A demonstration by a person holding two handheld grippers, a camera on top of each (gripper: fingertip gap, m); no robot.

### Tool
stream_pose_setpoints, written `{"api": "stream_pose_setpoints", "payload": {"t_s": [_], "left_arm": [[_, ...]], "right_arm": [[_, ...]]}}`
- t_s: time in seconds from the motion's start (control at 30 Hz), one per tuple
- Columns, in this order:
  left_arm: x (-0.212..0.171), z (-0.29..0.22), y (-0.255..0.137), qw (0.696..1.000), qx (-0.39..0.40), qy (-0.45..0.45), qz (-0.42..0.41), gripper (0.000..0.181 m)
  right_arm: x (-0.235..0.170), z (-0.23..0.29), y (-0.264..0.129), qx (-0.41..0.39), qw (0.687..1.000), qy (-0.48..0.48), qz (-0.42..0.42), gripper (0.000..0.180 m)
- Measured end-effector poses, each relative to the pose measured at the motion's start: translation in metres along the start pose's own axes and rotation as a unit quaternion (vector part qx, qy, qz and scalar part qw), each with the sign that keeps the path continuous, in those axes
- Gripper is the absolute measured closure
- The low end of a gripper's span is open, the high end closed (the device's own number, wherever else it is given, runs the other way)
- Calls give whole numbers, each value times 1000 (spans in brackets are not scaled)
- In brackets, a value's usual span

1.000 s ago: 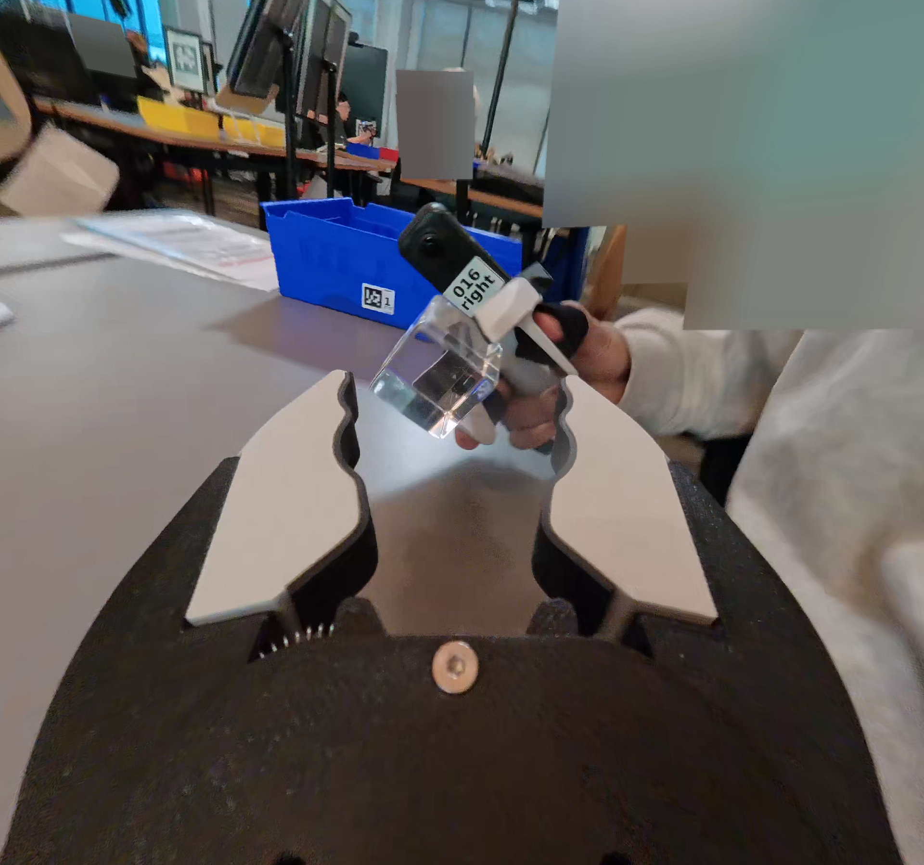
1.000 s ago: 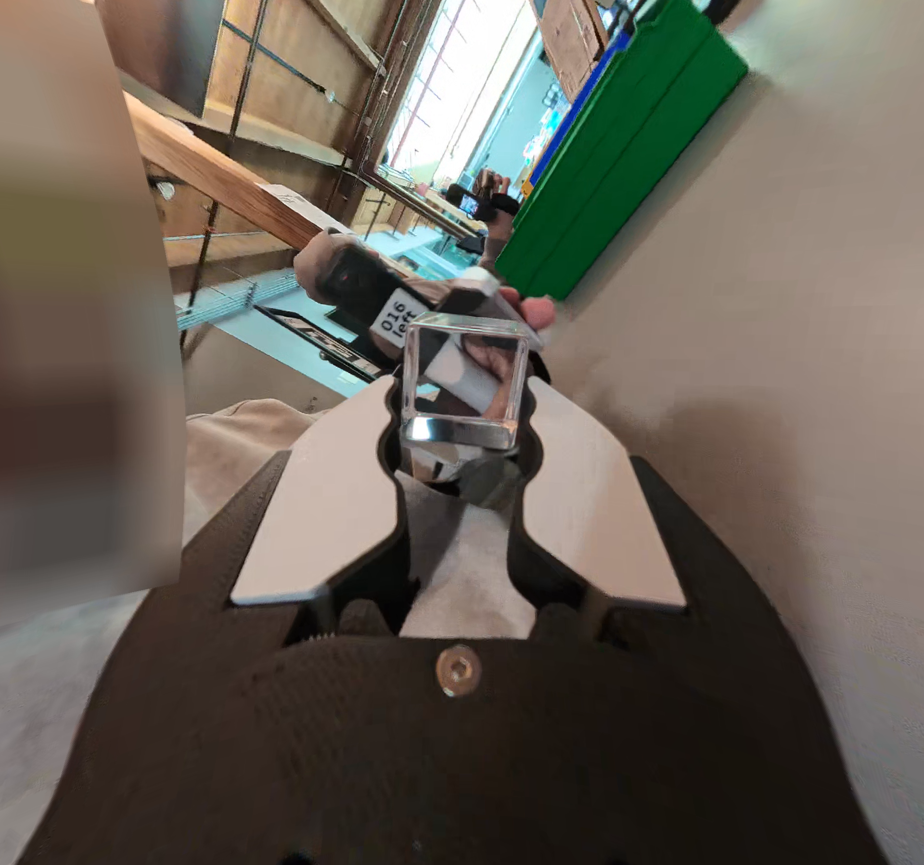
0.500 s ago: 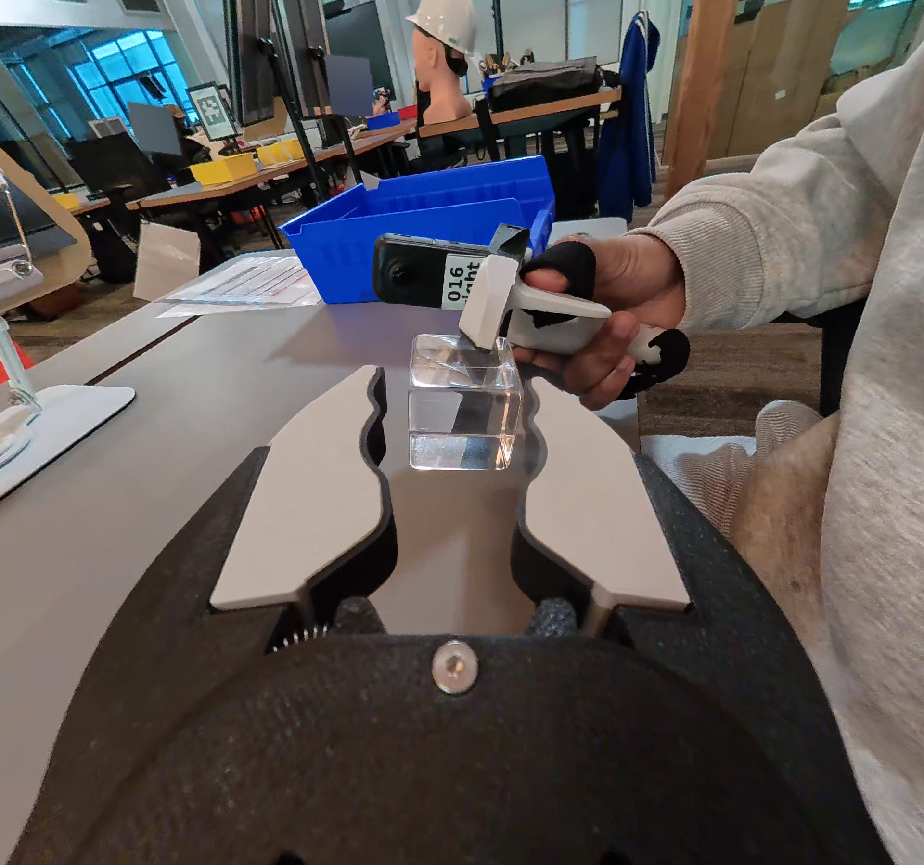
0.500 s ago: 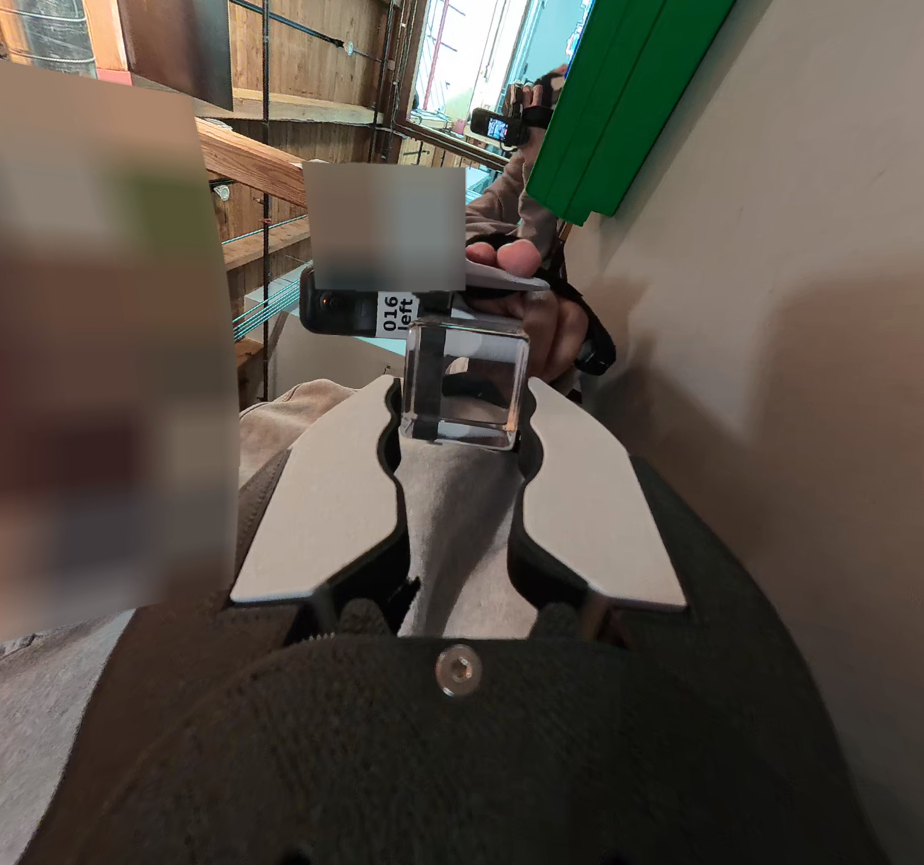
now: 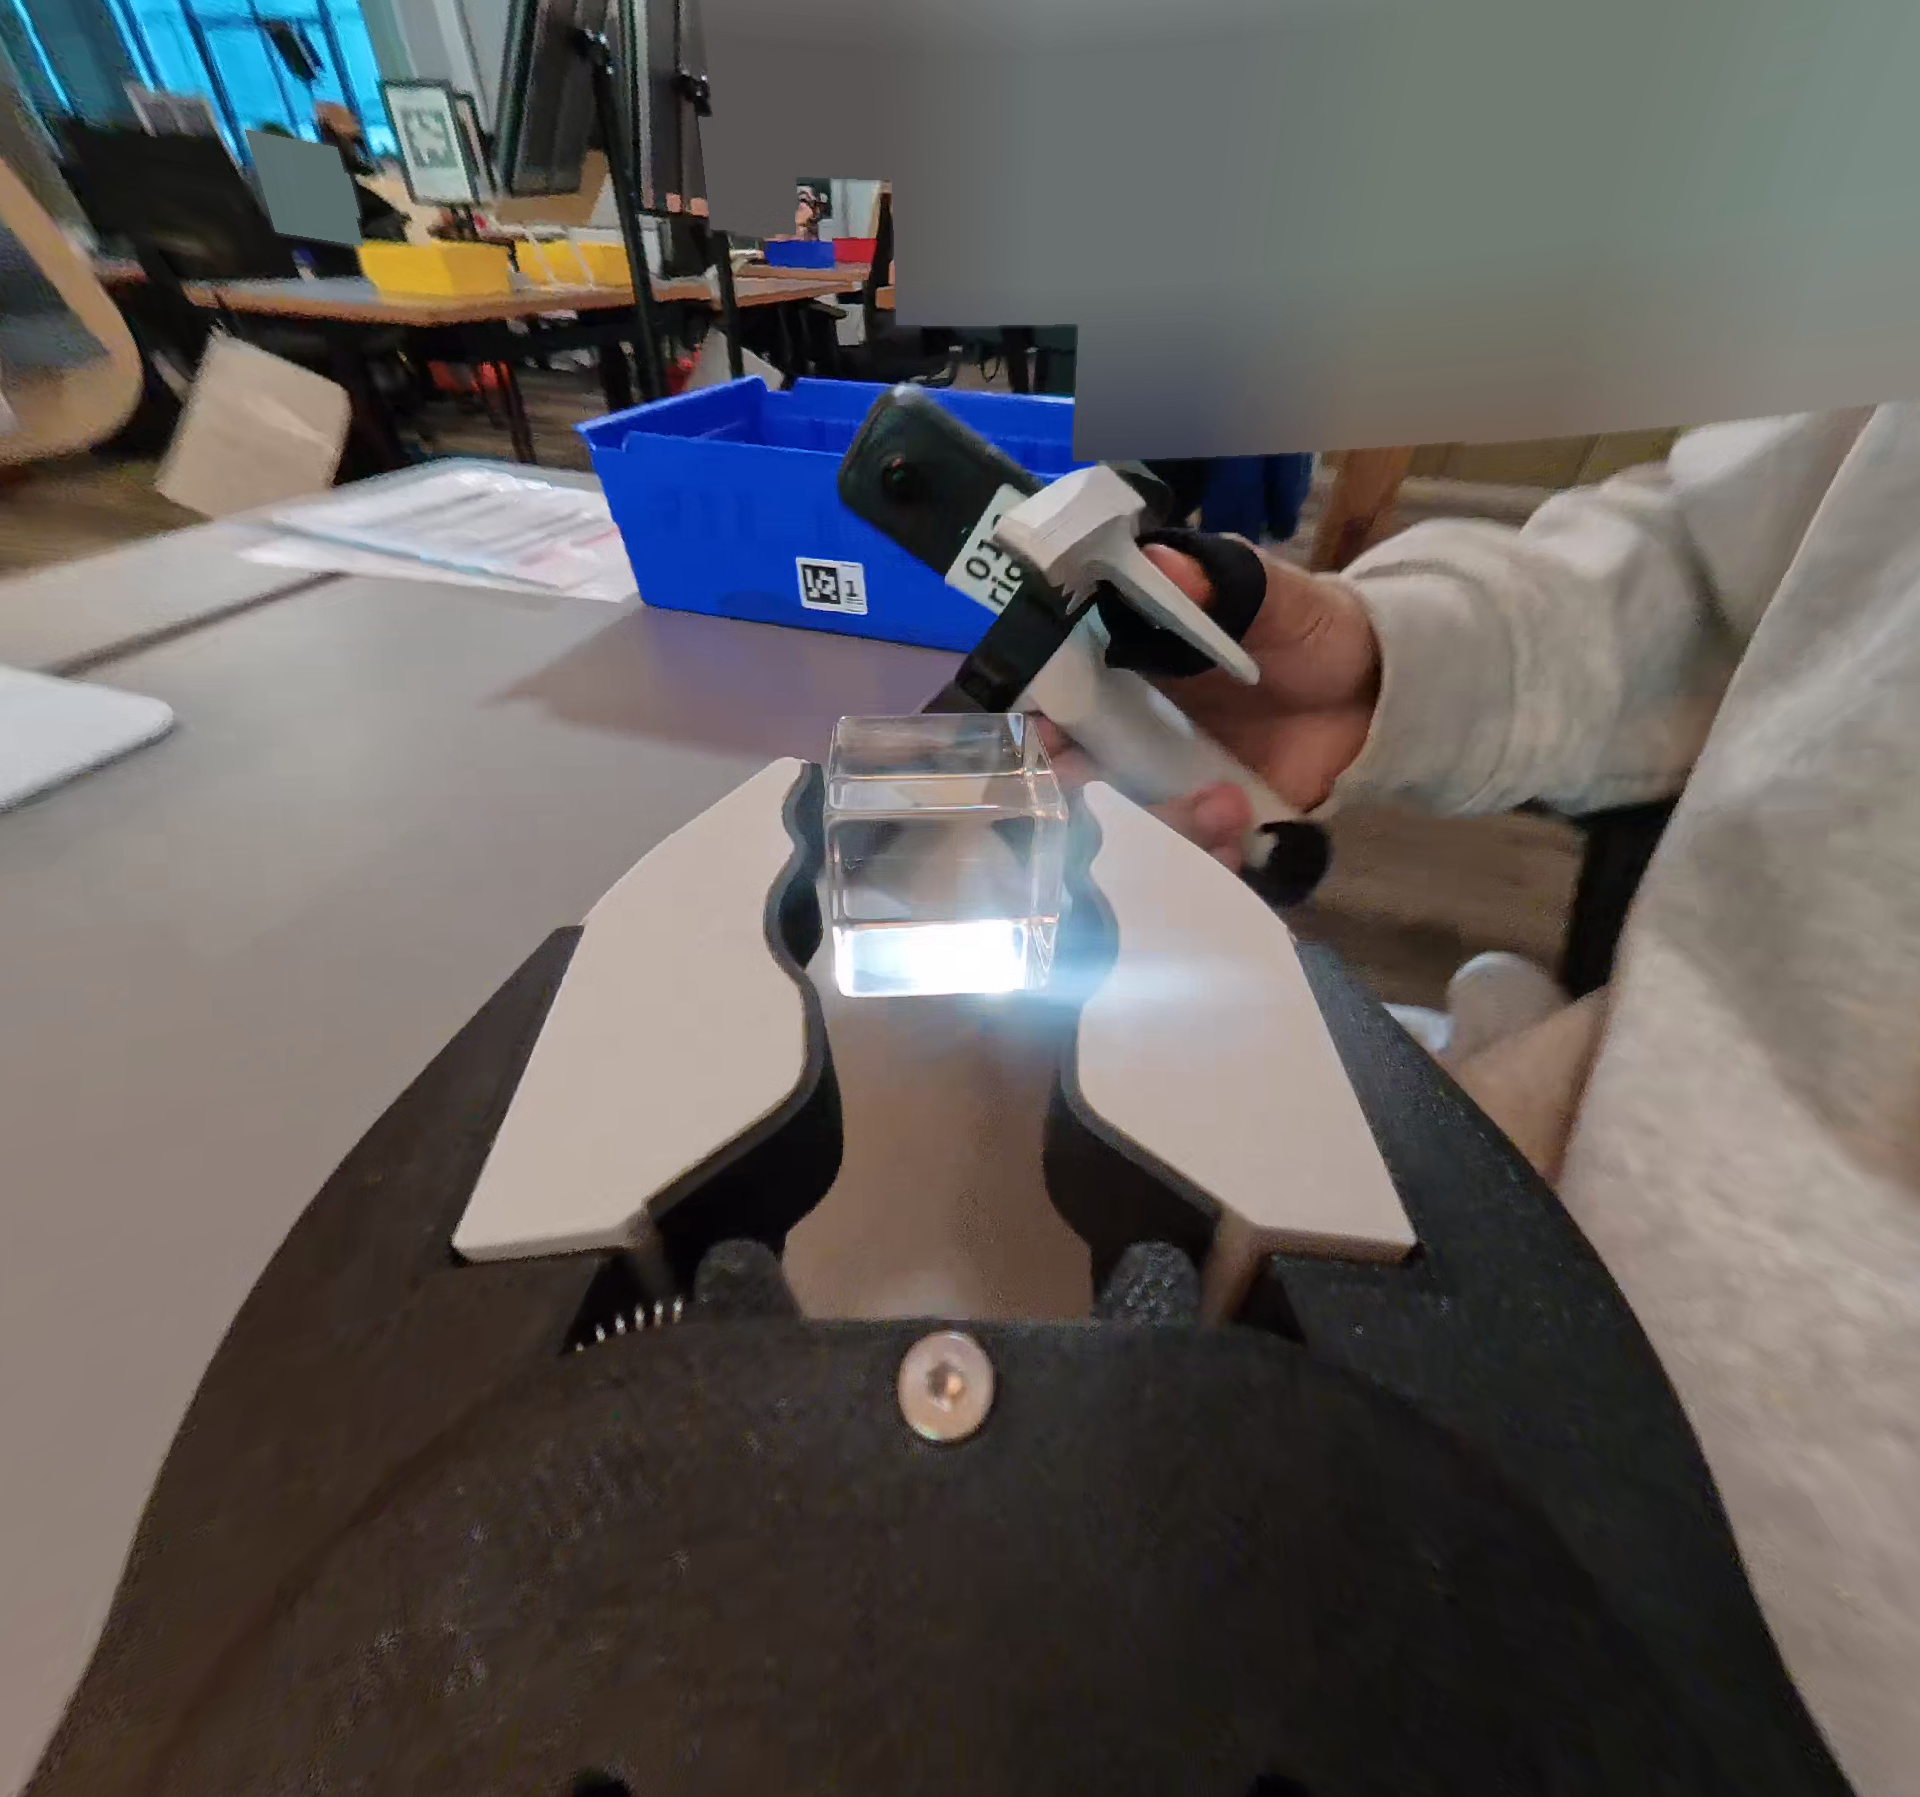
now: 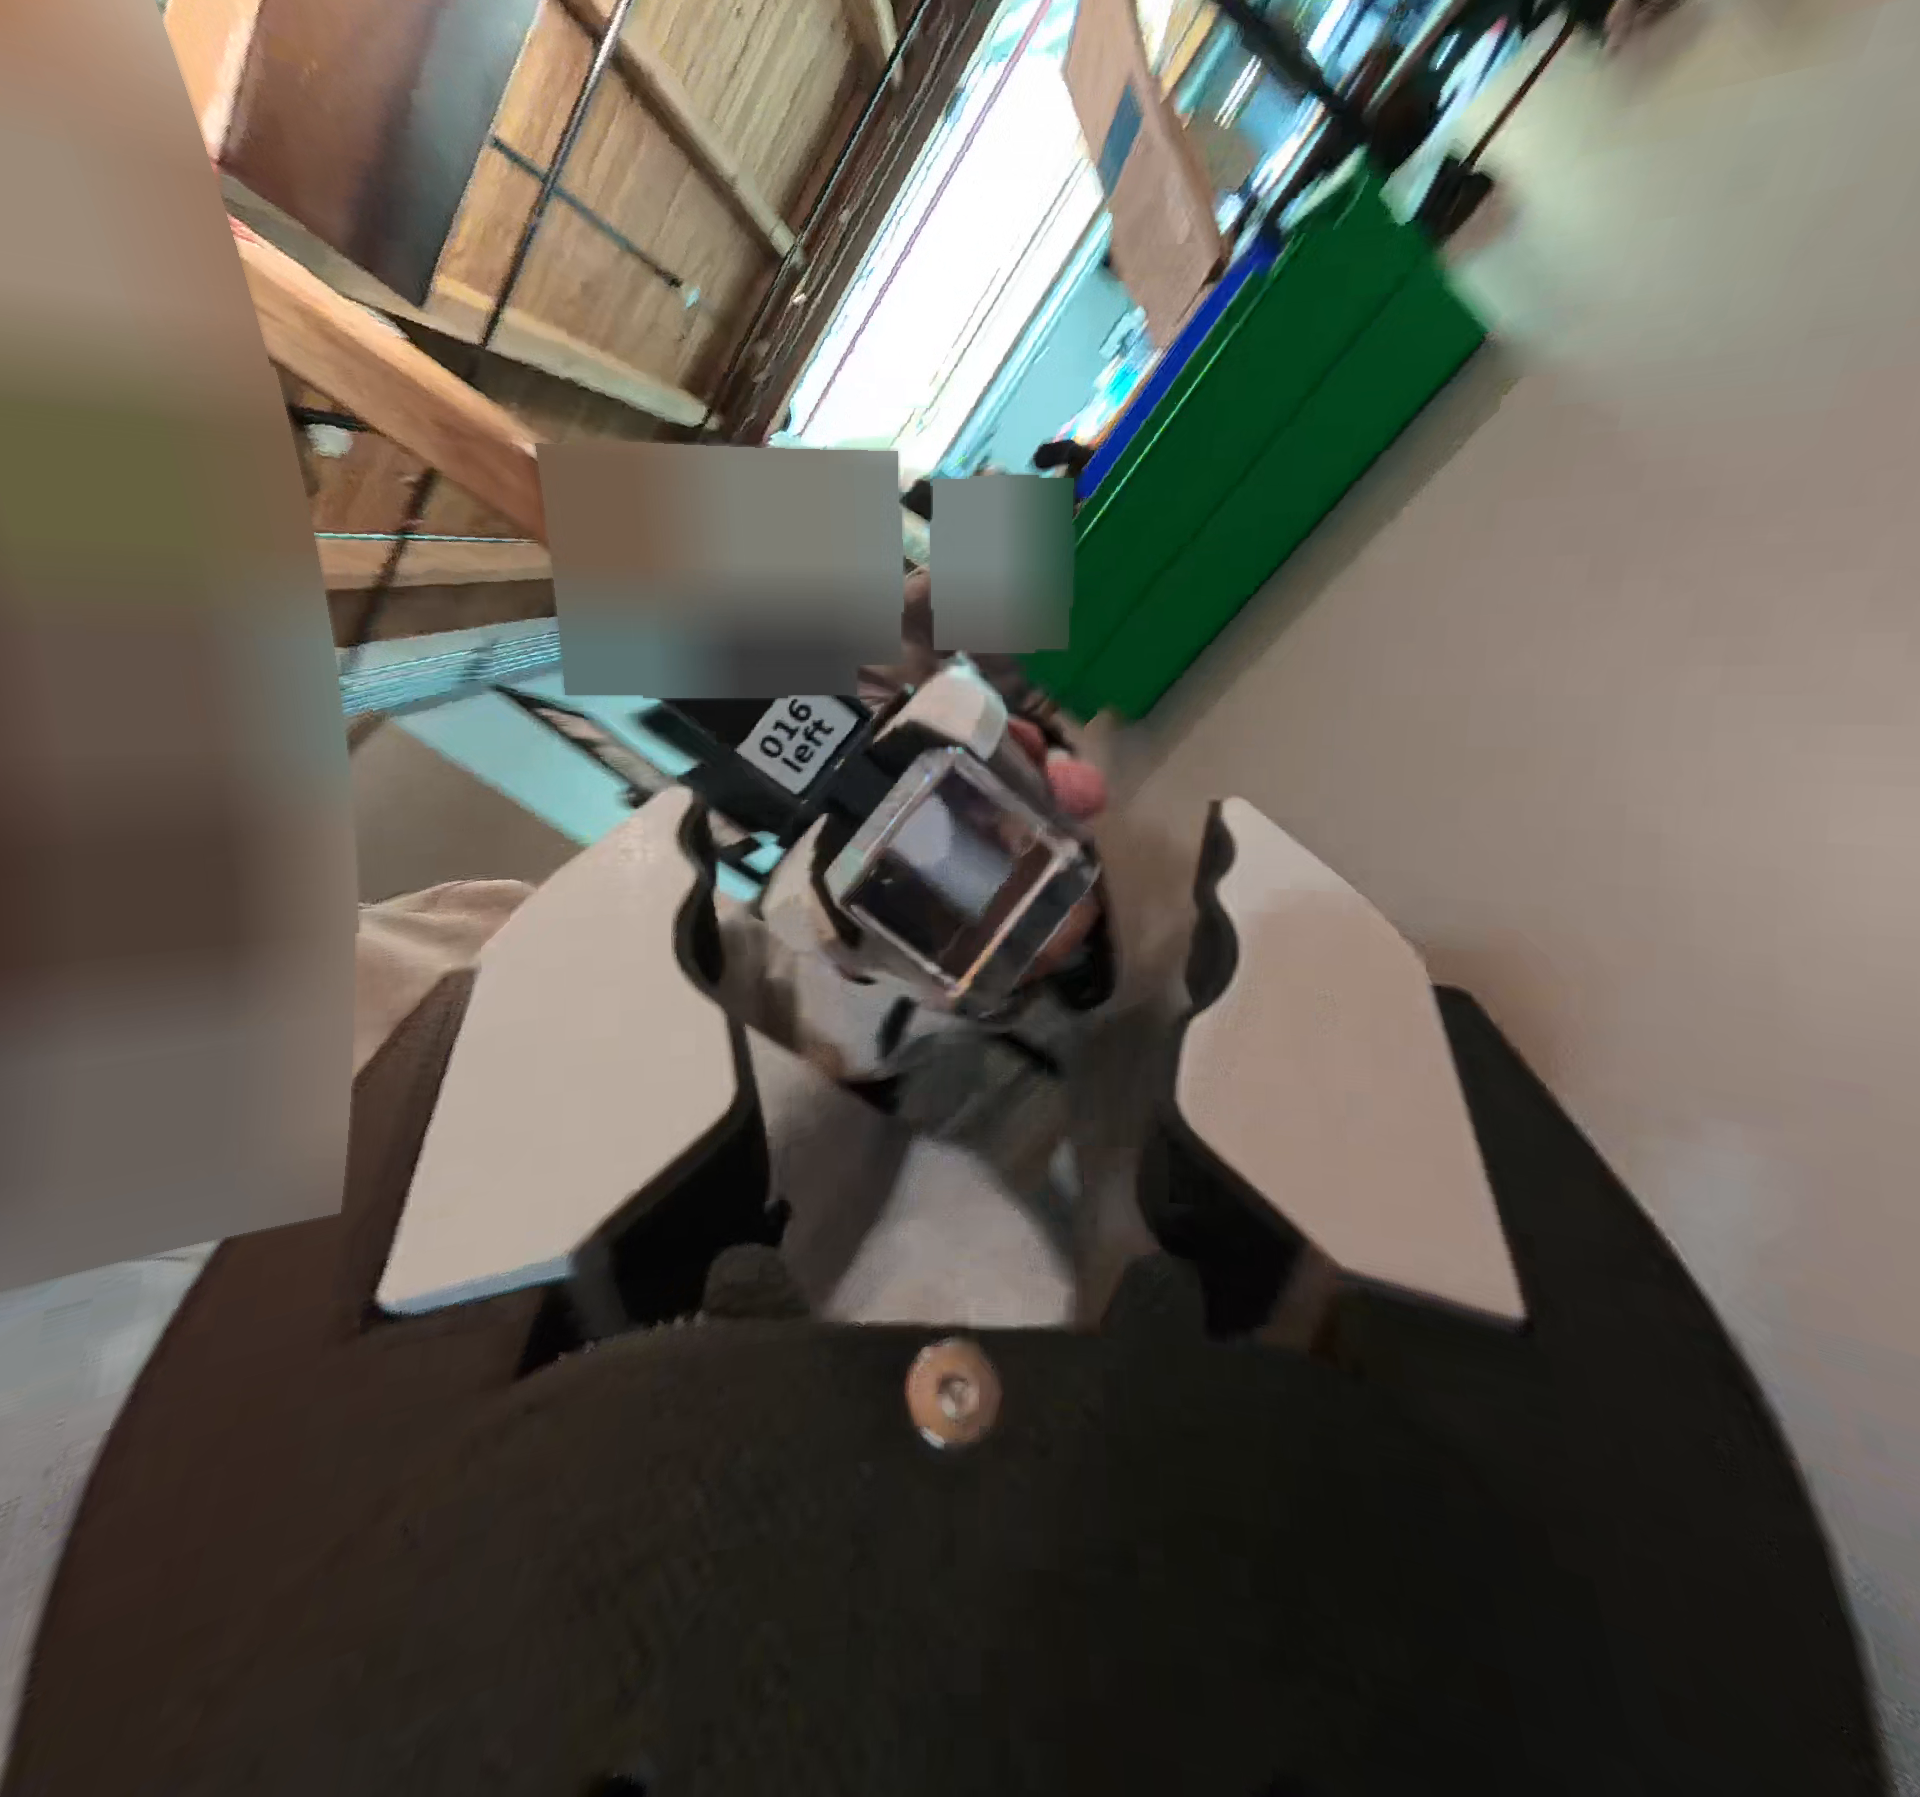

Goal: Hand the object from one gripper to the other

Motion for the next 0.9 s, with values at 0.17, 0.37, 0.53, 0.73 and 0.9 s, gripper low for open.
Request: {"api": "stream_pose_setpoints", "payload": {"t_s": [0.17, 0.37, 0.53, 0.73, 0.9], "left_arm": [[-16, 24, -2, 956, -44, -286, -46, 137], [-44, 36, -2, 829, -88, -543, -98, 137], [-37, 28, 3, 821, -120, -550, -97, 137], [-40, 25, 5, 791, -131, -587, -107, 136], [-41, 21, 7, 776, -145, -604, -110, 137]], "right_arm": [[18, 16, -8, -2, 978, -204, -32, 78], [15, 37, -8, 16, 904, -427, 6, 83], [-3, 37, -2, 10, 850, -521, 81, 96], [-18, 41, 4, 14, 792, -599, 121, 119], [-20, 39, 5, 16, 800, -587, 123, 127]]}}
Point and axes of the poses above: each gripper's, where its closed fingertips meet, y out along the fingers, x out of its top, z = x × y across the jaws, the point moved 9 cm from there along -y, back along the fingers, and after that the axes turned 8 degrees about -z, right-handed, at the moved point
